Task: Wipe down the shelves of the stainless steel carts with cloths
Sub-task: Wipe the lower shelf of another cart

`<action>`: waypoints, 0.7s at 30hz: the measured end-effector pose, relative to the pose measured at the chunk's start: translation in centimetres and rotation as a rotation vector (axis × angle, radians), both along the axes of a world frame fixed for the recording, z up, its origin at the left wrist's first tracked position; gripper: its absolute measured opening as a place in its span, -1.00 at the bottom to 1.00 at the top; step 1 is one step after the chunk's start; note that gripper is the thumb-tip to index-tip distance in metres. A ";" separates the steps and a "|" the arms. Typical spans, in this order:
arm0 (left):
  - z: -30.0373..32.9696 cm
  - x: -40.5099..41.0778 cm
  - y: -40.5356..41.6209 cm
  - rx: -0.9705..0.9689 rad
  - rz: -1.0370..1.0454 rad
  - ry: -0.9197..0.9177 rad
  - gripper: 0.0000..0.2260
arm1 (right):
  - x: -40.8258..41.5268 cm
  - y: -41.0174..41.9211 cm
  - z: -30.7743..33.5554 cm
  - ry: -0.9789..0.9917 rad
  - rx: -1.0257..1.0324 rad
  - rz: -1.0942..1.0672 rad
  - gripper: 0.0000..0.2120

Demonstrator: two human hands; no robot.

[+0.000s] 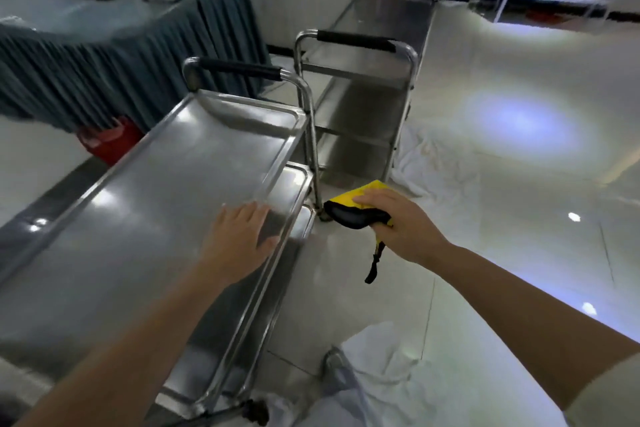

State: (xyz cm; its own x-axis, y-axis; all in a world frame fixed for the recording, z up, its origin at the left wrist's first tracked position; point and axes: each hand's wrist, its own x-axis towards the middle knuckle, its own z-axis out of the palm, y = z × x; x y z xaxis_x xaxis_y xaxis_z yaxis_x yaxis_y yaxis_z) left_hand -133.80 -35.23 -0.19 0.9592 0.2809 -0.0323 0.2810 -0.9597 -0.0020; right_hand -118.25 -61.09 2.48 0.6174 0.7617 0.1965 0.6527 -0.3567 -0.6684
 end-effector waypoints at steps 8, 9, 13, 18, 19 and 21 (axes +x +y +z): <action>0.0 5.7 5.8 -0.006 0.176 -0.007 -0.41 | 9.8 10.6 0.5 -0.020 -0.030 0.254 -0.50; 0.0 6.1 6.3 -0.015 0.206 -0.015 -0.41 | 10.7 11.7 0.5 -0.018 -0.020 0.279 -0.51; -0.3 7.1 8.1 -0.045 0.299 0.004 -0.39 | 13.9 15.7 0.1 -0.040 0.019 0.446 -0.48; -1.0 7.9 8.5 -0.086 0.499 0.054 -0.39 | 18.1 20.5 -1.6 -0.009 -0.059 0.613 -0.41; -1.0 8.1 8.2 -0.088 0.550 0.063 -0.38 | 18.9 21.4 -1.8 0.001 -0.075 0.648 -0.42; -0.7 8.5 7.4 -0.082 0.646 0.084 -0.38 | 20.4 23.1 -1.9 0.018 -0.062 0.727 -0.45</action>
State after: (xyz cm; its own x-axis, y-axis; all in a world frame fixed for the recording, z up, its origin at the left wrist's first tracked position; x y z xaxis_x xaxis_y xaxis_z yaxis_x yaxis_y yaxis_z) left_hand -125.30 -27.79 -0.87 0.5912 0.7933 -0.1458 0.8032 -0.5955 0.0169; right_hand -97.86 -38.01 0.55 -0.0458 0.9899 0.1345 0.7279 0.1253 -0.6742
